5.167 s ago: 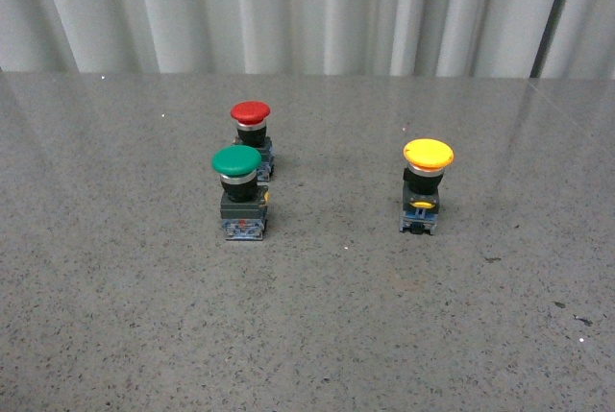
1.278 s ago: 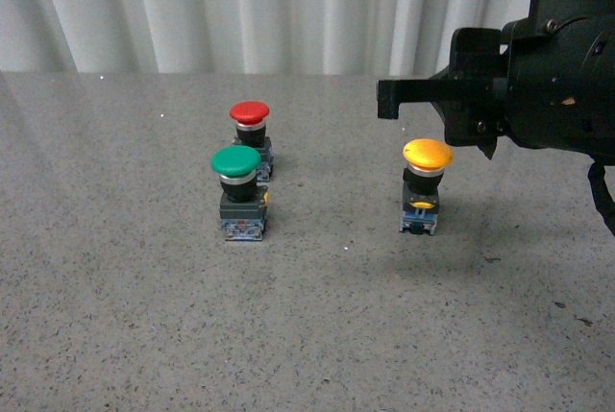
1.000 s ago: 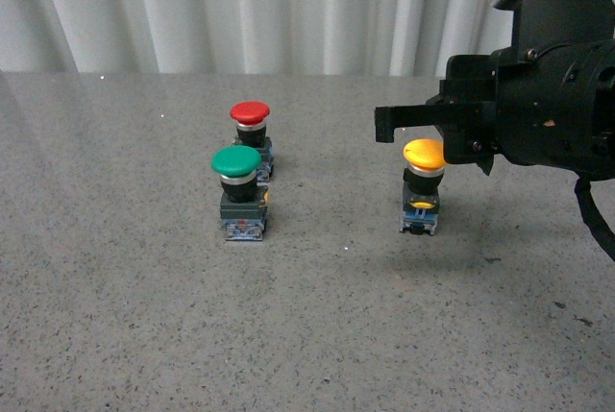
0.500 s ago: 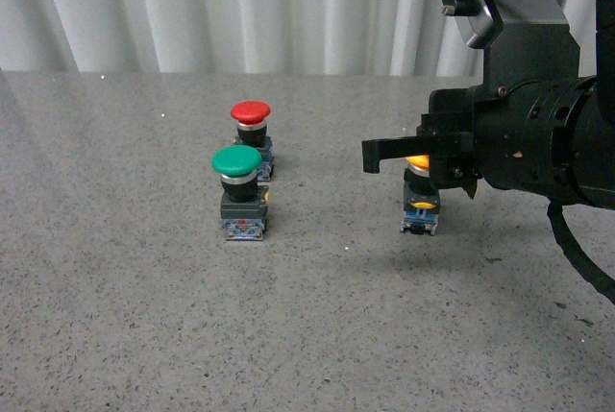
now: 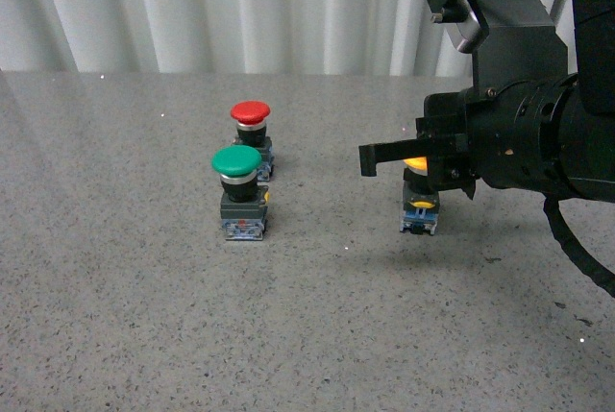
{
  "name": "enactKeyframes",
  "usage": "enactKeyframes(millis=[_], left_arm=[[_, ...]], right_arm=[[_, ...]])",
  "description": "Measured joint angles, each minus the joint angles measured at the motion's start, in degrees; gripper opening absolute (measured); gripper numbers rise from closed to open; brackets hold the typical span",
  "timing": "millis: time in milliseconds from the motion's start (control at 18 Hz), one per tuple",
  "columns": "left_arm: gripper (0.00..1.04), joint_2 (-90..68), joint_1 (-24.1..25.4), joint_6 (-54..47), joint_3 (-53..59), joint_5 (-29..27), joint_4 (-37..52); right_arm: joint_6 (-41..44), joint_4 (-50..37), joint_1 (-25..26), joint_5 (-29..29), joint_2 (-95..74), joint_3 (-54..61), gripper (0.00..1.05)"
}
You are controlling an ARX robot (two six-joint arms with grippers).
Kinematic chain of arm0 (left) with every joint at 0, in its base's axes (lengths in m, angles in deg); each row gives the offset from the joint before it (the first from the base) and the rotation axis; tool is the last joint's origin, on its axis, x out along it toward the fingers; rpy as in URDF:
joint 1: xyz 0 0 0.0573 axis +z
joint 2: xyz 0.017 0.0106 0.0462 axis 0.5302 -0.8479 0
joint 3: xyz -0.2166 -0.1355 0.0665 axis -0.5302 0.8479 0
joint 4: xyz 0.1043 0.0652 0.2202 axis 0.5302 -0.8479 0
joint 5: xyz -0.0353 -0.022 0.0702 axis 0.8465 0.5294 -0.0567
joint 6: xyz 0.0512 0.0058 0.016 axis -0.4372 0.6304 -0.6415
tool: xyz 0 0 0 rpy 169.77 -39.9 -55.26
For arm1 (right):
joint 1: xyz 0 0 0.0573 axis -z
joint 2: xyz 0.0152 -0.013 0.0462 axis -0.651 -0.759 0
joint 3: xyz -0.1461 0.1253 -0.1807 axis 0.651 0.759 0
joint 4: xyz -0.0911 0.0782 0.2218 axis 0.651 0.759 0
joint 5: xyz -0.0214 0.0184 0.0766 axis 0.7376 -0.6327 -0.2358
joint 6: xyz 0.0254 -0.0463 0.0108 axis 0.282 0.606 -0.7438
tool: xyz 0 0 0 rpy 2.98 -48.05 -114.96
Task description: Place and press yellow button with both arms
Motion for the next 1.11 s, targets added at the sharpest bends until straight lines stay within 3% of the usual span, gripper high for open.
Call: enactKeyframes(millis=[278, 444, 667, 722, 833, 1000, 1111], left_arm=[[0.98, 0.0, 0.0, 0.0, 0.0, 0.0, 0.0], [0.98, 0.0, 0.0, 0.0, 0.0, 0.0, 0.0], [0.98, 0.0, 0.0, 0.0, 0.0, 0.0, 0.0], [0.98, 0.0, 0.0, 0.0, 0.0, 0.04, 0.02], [0.98, 0.0, 0.0, 0.0, 0.0, 0.02, 0.0], [0.98, 0.0, 0.0, 0.0, 0.0, -0.02, 0.0], [0.98, 0.0, 0.0, 0.0, 0.0, 0.0, 0.04]], right_arm=[[-3.98, -8.83, -0.46, -1.9, 2.62, 2.25, 0.02], [-8.83, -16.57, -3.08, -2.86, 13.05, 2.54, 0.02], [-12.72, -15.72, -5.01, -3.3, 21.75, 7.61, 0.02], [-8.85, -10.86, -6.27, 7.93, 26.32, 10.25, 0.02], [-5.49, -9.16, -6.1, 13.2, 30.47, 13.46, 0.02], [-0.48, -6.38, -2.05, 17.53, 39.21, 20.02, 0.02], [3.17, 1.73, 8.9, 11.08, 55.89, 30.38, 0.02]])
